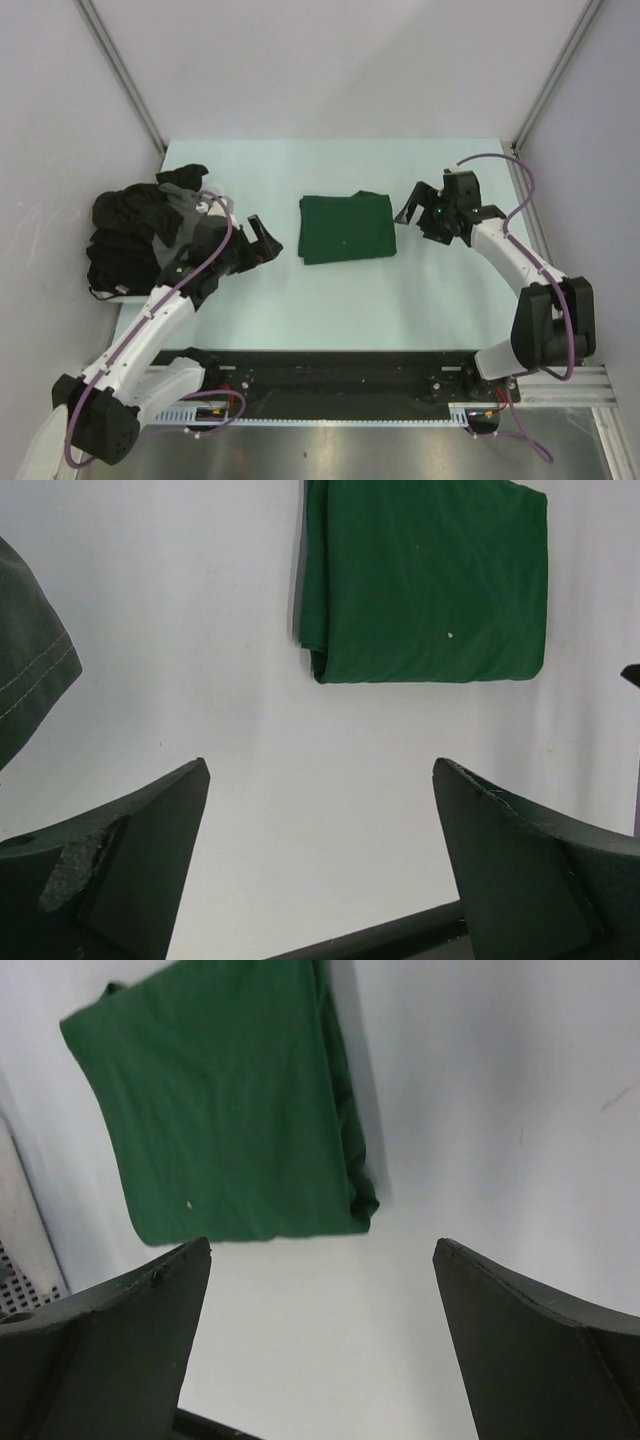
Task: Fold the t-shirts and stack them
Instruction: Fold the long partially folded tshirt into a neat square
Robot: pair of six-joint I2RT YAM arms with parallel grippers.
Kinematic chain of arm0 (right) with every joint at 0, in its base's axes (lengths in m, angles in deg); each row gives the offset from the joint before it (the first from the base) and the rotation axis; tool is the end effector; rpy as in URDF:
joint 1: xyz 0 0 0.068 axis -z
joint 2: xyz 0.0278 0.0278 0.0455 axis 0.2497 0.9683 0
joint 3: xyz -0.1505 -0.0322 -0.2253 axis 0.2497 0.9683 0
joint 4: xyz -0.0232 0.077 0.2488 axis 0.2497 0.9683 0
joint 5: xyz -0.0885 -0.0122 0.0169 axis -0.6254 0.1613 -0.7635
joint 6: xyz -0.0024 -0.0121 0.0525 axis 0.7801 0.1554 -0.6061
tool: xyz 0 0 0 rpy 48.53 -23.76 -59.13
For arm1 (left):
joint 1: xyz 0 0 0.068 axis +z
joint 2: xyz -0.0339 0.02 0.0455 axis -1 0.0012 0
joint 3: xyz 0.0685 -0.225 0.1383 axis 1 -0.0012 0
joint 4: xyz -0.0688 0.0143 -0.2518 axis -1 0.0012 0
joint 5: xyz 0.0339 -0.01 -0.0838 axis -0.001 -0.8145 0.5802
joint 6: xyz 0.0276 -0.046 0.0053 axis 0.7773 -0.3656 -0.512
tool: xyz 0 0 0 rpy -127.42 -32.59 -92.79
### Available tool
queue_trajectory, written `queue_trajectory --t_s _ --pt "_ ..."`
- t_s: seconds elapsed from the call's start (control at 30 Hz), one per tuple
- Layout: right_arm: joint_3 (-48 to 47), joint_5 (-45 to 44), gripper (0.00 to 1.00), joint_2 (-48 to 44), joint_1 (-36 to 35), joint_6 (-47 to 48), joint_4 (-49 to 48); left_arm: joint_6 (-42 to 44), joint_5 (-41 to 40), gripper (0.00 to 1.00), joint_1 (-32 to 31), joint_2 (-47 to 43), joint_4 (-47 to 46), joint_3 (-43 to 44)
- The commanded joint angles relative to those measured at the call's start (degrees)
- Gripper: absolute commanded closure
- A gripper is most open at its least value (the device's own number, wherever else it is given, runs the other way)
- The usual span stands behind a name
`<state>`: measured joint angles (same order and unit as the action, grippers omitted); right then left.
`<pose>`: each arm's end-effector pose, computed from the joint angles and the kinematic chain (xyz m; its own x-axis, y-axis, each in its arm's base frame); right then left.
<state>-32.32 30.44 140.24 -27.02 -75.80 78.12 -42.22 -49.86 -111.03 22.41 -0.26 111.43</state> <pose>0.2979 0.0728 0.2591 -0.7743 0.3695 -0.5138 0.0975 0.8719 0.4800 0.1912 -0.0745 0.2723 -0.6648 -0.4116 -0.6234 -0.0497 0.8570 -0.5129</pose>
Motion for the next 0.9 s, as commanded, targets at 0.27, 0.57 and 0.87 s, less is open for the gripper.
queue_trajectory --t_s 0.27,0.57,0.87 --pt "-13.00 -4.61 0.00 10.27 -7.11 -3.08 -4.31 0.33 2.06 0.00 -0.17 3.39 -2.71 0.92" --pt "-23.98 -13.16 0.00 17.73 -13.38 3.33 4.20 1.92 1.27 0.01 -0.17 4.19 -0.08 2.94" --pt "-24.18 1.50 0.06 21.07 -4.33 5.27 -0.53 1.56 1.71 0.00 -0.17 5.06 -2.89 1.70"
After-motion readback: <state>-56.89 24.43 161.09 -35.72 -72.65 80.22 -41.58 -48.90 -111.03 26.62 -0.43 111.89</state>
